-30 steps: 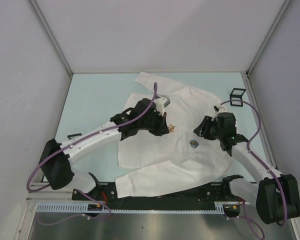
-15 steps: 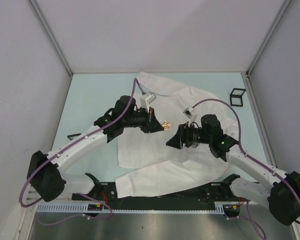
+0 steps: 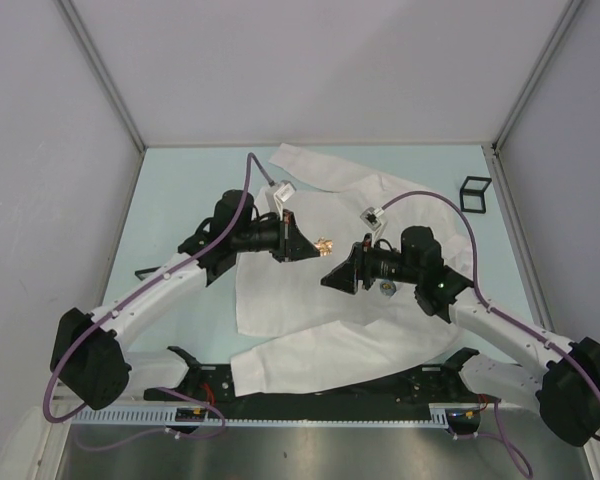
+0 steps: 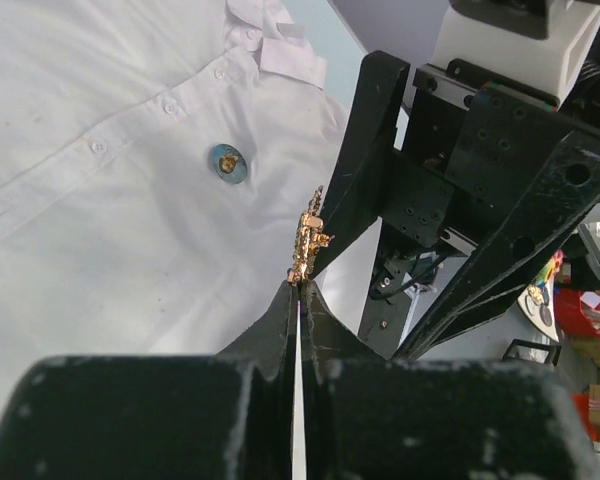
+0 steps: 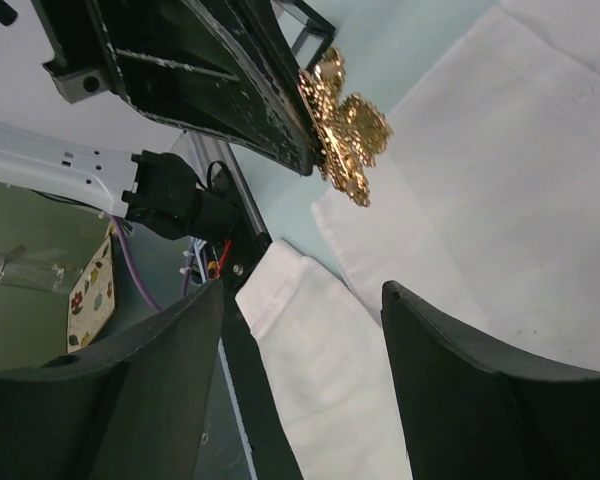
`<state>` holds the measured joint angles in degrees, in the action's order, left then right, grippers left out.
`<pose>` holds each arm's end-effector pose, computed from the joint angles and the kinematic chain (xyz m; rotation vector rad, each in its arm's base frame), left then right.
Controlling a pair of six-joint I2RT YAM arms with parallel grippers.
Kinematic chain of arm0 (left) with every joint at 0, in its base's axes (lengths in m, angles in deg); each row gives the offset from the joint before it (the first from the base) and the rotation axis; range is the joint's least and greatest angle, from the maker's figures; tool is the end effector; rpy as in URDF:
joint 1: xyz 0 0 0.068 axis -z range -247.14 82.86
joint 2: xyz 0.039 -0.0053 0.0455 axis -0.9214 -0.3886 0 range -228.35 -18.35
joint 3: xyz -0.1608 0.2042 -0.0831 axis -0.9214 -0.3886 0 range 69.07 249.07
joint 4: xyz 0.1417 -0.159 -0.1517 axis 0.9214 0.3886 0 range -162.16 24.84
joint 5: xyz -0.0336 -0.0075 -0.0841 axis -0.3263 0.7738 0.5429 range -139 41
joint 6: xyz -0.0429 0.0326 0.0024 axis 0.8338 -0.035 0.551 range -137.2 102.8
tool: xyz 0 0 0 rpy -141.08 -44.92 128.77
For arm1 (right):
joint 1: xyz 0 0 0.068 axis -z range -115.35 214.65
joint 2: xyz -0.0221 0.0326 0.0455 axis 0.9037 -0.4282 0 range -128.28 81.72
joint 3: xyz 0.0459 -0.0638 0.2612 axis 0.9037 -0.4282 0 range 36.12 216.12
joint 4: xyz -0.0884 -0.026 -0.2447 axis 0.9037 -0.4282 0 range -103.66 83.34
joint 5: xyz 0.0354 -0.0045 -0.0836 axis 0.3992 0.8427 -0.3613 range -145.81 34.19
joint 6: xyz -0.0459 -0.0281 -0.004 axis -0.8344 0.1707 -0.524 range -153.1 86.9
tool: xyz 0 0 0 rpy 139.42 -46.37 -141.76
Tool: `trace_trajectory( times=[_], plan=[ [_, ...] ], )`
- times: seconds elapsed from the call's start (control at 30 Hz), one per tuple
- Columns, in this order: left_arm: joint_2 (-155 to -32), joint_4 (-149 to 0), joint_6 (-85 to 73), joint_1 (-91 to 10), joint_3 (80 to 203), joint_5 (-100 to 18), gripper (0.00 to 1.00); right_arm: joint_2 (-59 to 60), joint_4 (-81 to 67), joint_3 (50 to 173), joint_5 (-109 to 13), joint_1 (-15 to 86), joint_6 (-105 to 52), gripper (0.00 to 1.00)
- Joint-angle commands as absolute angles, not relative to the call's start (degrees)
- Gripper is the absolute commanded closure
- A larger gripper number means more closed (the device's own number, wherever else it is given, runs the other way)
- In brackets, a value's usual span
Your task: Remove the brooch from the garment
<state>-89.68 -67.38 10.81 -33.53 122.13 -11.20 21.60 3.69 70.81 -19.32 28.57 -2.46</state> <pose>0.2219 -0.1737 0.3038 0.5730 2.0592 -1.3190 0.1772 0.1552 0.2647 -0.5865 1.9310 1.3630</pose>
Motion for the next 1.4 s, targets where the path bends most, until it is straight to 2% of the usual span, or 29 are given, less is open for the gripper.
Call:
trace_trajectory(
  times=[0.0,0.2,0.7,1.1,1.37],
  plan=[
    [-87.8,-69.7,10.4,-34.0,122.1,-9.0,1.0,22.6,10.1,73.2,-20.2,28.1,-0.9,0.31],
    [-88.4,-71.5,11.6,-34.0,121.4,-6.6,1.0,24.2,10.7,73.2,-22.9,29.4,0.1,0.32],
    [-88.5,-75.2,13.2,-34.1,120.4,-2.7,1.0,23.8,12.1,73.3,-20.4,33.8,4.7,0.38],
    [-89.4,-75.9,13.7,-34.0,120.2,-1.5,1.0,22.5,14.7,73.3,-20.9,33.6,6.3,0.55],
    [-89.6,-75.6,13.5,-33.9,120.3,-1.8,1.0,23.1,14.6,73.3,-23.3,33.5,6.5,0.54]
  ],
)
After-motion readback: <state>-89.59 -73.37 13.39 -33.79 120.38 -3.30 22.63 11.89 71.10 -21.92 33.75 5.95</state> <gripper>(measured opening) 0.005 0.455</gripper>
